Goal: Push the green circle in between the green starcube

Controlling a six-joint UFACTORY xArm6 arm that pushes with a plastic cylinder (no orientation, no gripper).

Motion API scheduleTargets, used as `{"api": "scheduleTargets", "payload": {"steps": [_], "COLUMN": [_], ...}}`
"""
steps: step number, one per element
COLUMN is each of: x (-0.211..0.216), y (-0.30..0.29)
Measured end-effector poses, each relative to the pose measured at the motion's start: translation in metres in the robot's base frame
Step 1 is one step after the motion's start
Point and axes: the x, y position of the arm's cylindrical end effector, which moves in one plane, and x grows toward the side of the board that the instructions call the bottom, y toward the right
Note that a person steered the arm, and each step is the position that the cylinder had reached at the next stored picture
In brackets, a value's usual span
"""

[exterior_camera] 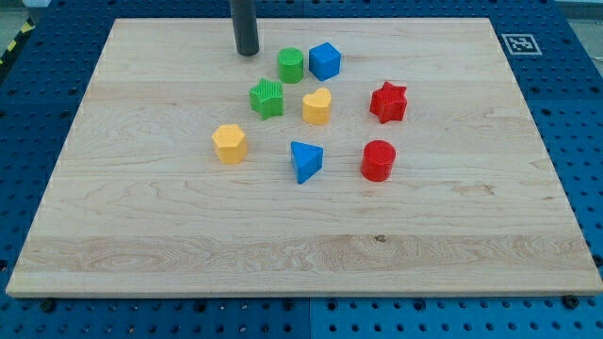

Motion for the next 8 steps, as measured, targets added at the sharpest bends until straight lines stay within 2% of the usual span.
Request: {"api": "scheduleTargets", "payload": {"steps": [4, 8], "x": [0.016, 0.033], "y": [0.068, 0.073]}}
